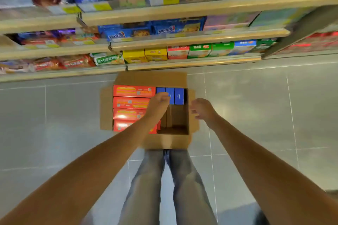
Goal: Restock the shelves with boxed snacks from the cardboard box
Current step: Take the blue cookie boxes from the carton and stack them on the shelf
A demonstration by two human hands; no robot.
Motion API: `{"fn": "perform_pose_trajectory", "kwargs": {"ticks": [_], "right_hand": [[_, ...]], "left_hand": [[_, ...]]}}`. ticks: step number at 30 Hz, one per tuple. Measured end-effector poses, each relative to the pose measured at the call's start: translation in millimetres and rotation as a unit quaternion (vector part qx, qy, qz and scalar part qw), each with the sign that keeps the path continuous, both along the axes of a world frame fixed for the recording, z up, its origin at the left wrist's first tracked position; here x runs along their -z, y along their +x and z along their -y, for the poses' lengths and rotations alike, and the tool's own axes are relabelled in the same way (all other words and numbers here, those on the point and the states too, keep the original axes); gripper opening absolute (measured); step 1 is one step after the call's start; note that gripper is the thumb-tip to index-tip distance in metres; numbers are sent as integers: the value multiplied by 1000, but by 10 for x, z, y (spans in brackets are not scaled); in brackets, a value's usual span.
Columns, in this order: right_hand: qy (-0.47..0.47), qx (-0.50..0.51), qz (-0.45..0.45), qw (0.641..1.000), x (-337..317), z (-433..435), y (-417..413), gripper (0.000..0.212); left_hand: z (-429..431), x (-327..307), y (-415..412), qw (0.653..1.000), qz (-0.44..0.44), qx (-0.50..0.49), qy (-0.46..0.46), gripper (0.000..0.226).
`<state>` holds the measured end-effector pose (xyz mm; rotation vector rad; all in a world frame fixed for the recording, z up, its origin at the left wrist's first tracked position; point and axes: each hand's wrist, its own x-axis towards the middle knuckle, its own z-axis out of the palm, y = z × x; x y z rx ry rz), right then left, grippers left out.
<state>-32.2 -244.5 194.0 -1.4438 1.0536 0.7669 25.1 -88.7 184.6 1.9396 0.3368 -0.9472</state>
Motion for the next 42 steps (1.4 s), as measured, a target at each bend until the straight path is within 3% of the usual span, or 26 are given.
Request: {"fn": "perform_pose_trajectory", "kwargs": {"ticks": [4,9,12,16,19,21,25,27,30,33,35,42], "right_hand": [[60,144,-59,986,718,-54,-184,9],[66,187,-55,979,1688,-182,-236,28],[41,176,-48,982,2145,-191,-181,36],[19,115,-41,992,2616,-215,-91,52],[4,90,-29,996,2975,-213,-83,62],[-2,85,-18,996,3069,-228,-47,59],[-30,74,14,997,3100,-266,70,27],[-56,57,32,996,3170,-271,114,23],[-102,15,40,994,3272,-311,139,31],[-121,4,-1,993,3360,-365,210,49],[-129,-10,-28,991,3417,-379,276,54],[-166,-47,-43,984,3438,-334,326,47]], "left_hand": [[47,691,-337,994,-94,-40,-24,42],[119,1586,-447,989,-132,-48,-35,44],[189,1990,-363,992,-119,-37,-23,14],[291,2479,-268,993,-115,-15,-32,20],[336,2747,-191,990,-140,2,-25,47],[338,2860,-164,989,-148,4,-21,53],[364,2947,-186,992,-117,3,-48,56],[402,2959,-164,990,-127,-5,-56,53],[436,2995,-106,987,-144,-27,-59,51],[377,3048,-39,981,-168,-79,-62,32],[332,3075,8,978,-174,-93,-65,38],[276,2977,134,968,-225,-63,-92,50]]}}
